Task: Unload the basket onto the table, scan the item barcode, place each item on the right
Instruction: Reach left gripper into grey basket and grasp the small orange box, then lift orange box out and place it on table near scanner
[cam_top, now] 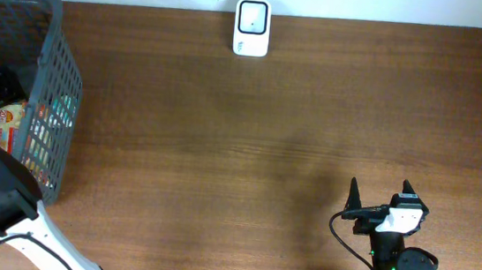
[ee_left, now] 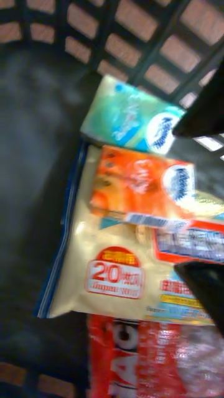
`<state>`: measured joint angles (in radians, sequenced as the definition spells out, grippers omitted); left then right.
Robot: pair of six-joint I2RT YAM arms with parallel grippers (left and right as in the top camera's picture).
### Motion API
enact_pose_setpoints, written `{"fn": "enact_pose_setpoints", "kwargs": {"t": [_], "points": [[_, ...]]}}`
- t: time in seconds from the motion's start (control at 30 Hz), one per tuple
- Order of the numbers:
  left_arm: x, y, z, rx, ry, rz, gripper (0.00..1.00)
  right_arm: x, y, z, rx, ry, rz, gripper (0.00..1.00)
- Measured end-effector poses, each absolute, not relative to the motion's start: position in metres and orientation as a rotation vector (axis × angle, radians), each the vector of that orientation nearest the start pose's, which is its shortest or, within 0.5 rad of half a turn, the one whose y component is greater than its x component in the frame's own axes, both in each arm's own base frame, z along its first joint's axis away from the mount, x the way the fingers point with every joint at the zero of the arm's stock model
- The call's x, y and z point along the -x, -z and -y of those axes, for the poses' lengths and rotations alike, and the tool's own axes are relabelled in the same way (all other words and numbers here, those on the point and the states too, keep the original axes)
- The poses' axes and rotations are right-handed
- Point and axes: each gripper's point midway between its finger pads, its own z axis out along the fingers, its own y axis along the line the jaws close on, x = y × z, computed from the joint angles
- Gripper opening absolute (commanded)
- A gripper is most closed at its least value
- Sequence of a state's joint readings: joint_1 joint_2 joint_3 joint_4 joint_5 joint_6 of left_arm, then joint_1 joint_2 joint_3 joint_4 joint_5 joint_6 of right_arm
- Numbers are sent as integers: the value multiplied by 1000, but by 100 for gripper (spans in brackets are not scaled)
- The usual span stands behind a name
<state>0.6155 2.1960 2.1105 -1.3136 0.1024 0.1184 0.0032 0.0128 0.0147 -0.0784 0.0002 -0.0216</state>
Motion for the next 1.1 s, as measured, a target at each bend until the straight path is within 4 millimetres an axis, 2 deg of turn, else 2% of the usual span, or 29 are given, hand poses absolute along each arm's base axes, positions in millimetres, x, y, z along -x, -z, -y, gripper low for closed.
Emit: {"fn": "enact_pose_setpoints", "kwargs": {"t": [0.2, 0.4, 0.5, 0.53, 0.57, 0.6, 0.63, 0.73, 0.83, 0.9, 0.93, 1.03, 1.1], "points": [[-396, -109, -259, 674, 50, -2872, 52, -246, -159, -1, 21, 14, -1647, 99], [-392, -67, -255, 681, 103, -2959, 47, -246, -159, -1, 21, 14, -1647, 99], [-393, -60, -253, 675, 113, -2976, 43, -246, -159, -1, 21, 14, -1647, 99], [-394, -59, -252, 669, 114, -2978, 40, -246, -159, -1, 20, 14, -1647, 99], [-396, -59, -250, 660, 114, -2979, 27, -246, -159, -1, 21, 14, -1647, 99], [-398, -59, -248, 647, 111, -2977, 9, -246, -159, -1, 21, 14, -1647, 99], [-400, -59, -247, 638, 108, -2976, 0, -246, -159, -1, 21, 14, -1647, 99], [-402, -59, -244, 623, 109, -2979, 0, -246, -159, -1, 21, 14, -1647, 99], [-395, -63, -240, 640, 128, -3007, 0, -246, -159, -1, 21, 14, -1647, 99], [-394, -79, -241, 673, 135, -3008, 0, -246, -159, -1, 21, 14, -1647, 99], [-398, -94, -244, 694, 123, -2979, 0, -246, -159, -1, 21, 14, -1647, 99], [-414, -164, -256, 732, 50, -2822, 0, -246, -159, -1, 21, 14, -1647, 99], [-419, -222, -257, 717, 7, -2681, 0, -246, -159, -1, 21, 14, -1647, 99]]}}
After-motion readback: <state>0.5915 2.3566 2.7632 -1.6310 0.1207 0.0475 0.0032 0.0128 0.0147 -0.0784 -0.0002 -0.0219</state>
